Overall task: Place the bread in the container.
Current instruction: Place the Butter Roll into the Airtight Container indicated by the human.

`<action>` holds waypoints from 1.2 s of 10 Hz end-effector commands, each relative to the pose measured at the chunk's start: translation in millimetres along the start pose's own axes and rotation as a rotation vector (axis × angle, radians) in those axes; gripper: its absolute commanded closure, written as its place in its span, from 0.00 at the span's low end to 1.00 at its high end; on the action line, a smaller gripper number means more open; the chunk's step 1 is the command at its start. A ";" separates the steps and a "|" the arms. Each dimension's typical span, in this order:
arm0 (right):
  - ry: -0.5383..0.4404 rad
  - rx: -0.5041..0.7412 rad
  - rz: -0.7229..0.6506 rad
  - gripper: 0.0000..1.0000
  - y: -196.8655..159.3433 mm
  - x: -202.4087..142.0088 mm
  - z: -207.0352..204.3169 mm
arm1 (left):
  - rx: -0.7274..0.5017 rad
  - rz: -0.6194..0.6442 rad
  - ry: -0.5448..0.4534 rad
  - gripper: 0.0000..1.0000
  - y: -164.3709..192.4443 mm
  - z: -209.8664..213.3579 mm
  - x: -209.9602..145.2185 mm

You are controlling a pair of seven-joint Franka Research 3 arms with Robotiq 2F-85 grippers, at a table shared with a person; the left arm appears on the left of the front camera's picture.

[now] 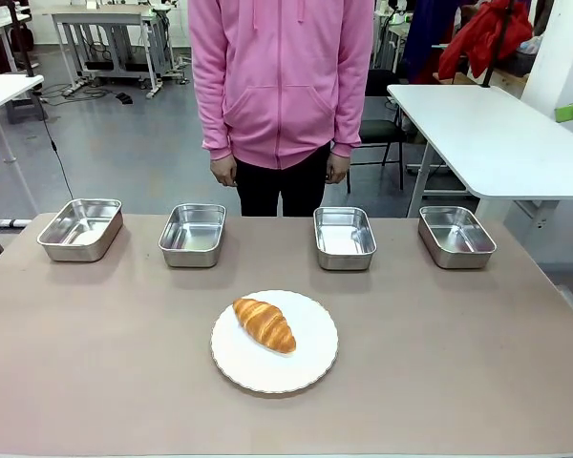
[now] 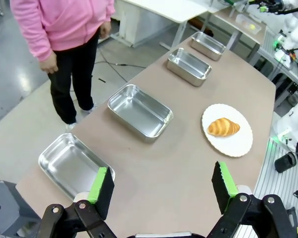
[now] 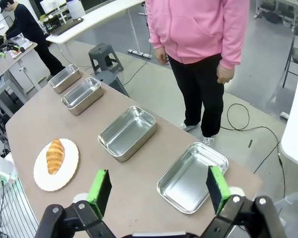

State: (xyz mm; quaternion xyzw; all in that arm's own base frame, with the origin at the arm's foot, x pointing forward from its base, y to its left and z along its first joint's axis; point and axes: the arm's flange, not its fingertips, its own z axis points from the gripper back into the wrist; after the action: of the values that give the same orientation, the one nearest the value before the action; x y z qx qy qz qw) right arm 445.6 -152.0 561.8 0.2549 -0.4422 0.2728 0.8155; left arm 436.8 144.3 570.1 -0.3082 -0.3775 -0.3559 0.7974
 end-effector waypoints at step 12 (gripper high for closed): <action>0.006 0.006 -0.008 0.00 -7.5 -1.1 -3.5 | -0.002 0.001 0.007 0.00 -0.7 -2.8 1.2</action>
State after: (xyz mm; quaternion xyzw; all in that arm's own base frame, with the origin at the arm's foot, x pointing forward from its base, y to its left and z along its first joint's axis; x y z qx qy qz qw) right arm 452.8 -157.2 557.6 0.2545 -0.4351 0.2706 0.8202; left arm 438.6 141.7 568.8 -0.3087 -0.3730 -0.3552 0.7996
